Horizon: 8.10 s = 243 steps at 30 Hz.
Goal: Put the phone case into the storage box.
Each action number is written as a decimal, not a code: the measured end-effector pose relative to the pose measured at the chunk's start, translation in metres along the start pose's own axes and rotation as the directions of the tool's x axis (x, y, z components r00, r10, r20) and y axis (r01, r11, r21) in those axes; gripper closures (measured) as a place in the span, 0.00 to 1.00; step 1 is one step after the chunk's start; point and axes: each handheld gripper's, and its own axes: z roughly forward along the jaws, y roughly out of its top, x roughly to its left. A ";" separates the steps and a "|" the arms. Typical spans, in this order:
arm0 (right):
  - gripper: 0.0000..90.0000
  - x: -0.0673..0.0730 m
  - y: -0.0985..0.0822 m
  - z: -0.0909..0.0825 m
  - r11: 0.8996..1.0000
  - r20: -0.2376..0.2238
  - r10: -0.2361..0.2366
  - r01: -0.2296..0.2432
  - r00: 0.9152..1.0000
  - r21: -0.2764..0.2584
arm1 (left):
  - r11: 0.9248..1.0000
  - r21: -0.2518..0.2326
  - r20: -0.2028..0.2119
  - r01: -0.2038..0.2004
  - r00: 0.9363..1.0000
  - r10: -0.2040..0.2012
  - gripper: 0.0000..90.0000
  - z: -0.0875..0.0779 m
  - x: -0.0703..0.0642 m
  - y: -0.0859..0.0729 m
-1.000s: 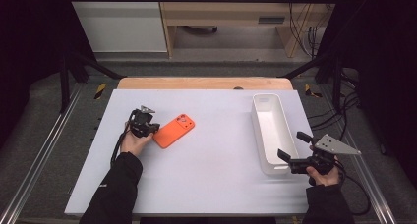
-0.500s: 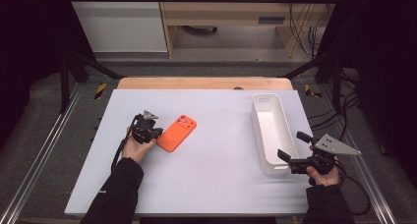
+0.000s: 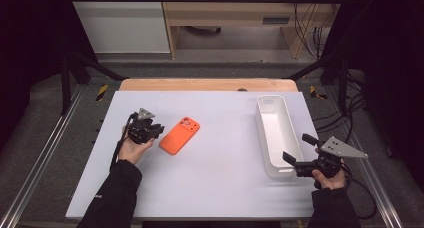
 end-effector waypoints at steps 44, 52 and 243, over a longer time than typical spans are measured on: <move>0.00 -0.001 0.000 0.000 1.000 -0.006 -0.003 0.003 1.000 -0.001 | 0.992 -0.091 0.112 -0.091 0.989 0.101 0.00 -0.024 -0.034 0.073; 0.00 0.000 0.000 0.000 1.000 -0.006 -0.001 0.001 1.000 0.002 | 0.994 -0.060 0.106 -0.087 0.990 0.093 0.00 -0.009 -0.034 0.073; 0.00 0.009 0.007 0.004 0.999 -0.049 -0.041 0.042 0.998 0.032 | 0.958 -0.021 0.278 -0.286 0.919 0.280 0.17 -0.039 -0.073 0.007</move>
